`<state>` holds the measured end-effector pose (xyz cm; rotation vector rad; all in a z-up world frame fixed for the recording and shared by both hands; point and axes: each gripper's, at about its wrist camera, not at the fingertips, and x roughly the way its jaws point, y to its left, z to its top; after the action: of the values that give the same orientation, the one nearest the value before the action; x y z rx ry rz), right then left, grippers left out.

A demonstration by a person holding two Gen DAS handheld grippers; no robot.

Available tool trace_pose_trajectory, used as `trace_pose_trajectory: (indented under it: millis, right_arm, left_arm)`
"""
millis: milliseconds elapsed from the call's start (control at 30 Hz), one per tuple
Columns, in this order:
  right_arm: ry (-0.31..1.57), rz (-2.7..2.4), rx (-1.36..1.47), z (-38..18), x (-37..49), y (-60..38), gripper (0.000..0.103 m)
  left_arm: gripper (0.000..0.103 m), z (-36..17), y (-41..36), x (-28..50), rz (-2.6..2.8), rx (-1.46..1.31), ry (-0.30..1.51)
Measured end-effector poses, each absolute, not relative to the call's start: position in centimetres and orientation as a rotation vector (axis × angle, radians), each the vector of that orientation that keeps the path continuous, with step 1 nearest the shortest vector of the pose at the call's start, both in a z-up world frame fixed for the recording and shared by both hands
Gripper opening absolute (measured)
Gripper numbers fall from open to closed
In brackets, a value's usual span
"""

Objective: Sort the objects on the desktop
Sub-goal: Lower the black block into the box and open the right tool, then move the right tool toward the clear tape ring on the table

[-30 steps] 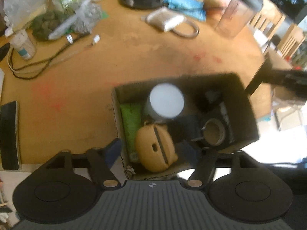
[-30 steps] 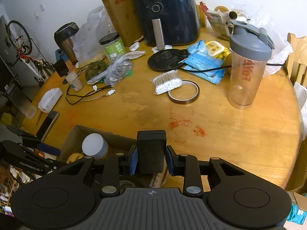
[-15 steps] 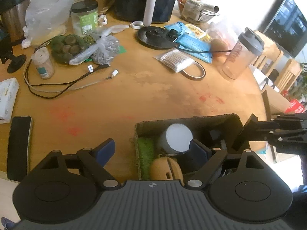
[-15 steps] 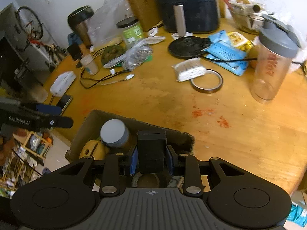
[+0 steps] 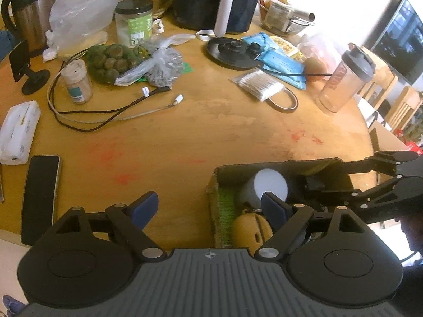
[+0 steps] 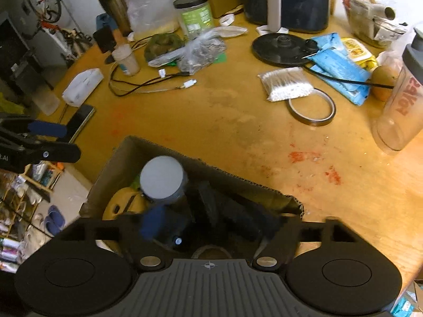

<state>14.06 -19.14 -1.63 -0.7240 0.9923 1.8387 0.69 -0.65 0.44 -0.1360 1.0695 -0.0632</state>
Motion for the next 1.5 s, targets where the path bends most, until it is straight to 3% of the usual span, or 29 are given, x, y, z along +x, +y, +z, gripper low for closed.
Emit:
trace_pose_trajectory:
  millis: [300, 433, 567, 1067, 1500]
  right_arm:
    - [1.008, 1.725, -0.714, -1.8, 15.0, -19.5, 0.097]
    - [0.987, 1.671, -0.706, -1.4, 15.2, -19.5, 0.103]
    - [0.974, 1.608, -0.709, -1.4, 15.4, -19.5, 0.103]
    - [1.059, 1.448, -0.651, -2.7, 20.7, -19.6, 0.103]
    - [0.973, 1.540, -0.672, -3.9, 24.3, -15.5, 0.103]
  left_arm:
    - [0.087, 0.0, -0.2, 1.3, -0.083, -0.114, 1.071]
    - [0.095, 0.0, -0.3, 1.7, -0.104, -0.099, 1.076]
    - [0.103, -0.1, -0.5, 2.2, -0.136, -0.092, 1.082]
    - [0.103, -0.8, -2.4, 3.9, -0.167, -0.034, 1.121]
    - [0.103, -0.8, -4.3, 4.6, -0.116, -0.067, 1.154]
